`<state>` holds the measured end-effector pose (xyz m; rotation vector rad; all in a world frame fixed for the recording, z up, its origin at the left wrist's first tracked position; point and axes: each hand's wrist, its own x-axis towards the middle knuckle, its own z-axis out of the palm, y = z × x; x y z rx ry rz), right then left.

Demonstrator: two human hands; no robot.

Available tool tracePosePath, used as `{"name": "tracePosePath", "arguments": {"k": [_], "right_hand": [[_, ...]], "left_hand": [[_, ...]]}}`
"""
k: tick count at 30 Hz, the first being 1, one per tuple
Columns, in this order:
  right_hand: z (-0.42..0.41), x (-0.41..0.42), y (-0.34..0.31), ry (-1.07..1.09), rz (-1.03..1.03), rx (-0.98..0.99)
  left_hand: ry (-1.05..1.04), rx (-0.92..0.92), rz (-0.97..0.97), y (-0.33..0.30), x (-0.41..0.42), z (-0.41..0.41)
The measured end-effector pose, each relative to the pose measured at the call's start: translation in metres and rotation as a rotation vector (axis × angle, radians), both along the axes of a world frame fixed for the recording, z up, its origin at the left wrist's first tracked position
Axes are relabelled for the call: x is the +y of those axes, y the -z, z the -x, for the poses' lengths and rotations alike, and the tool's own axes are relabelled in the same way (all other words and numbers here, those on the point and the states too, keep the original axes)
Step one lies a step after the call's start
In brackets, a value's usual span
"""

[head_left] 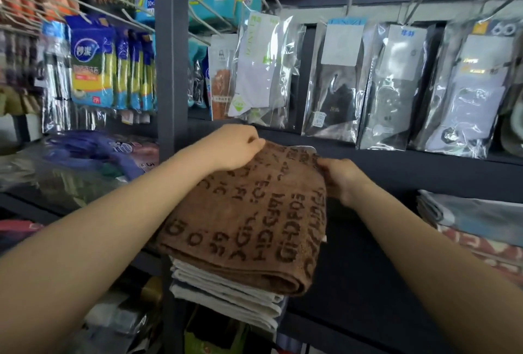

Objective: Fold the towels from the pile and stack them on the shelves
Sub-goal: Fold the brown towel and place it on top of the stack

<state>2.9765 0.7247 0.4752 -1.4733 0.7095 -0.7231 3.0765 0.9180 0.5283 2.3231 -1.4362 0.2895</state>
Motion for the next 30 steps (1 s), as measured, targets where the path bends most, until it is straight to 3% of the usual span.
{"name": "tracePosePath", "arguments": {"k": [4, 7, 12, 16, 20, 25, 30], "right_hand": [[-0.022, -0.023, -0.004, 0.017, -0.056, -0.014], [-0.029, -0.034, -0.005, -0.022, -0.014, 0.051], [-0.036, -0.044, -0.013, -0.118, 0.243, 0.212], [-0.045, -0.049, -0.017, -0.204, -0.016, 0.054], [-0.048, -0.051, -0.026, -0.290, -0.270, -0.112], [-0.061, -0.060, -0.024, -0.259, -0.329, -0.207], [-0.074, -0.077, -0.017, -0.124, -0.211, -0.258]], "left_hand": [[-0.275, 0.082, -0.331, -0.004, -0.034, -0.027], [-0.360, 0.135, -0.360, -0.003, -0.043, -0.036], [-0.477, 0.221, -0.454, -0.008, -0.046, -0.046], [-0.440, 0.094, -0.431, -0.010, -0.051, -0.050], [-0.424, -0.138, -0.219, -0.019, -0.061, -0.051], [-0.520, -0.280, -0.128, -0.026, -0.081, -0.056], [-0.449, -0.246, 0.009, -0.017, -0.099, -0.080]]}}
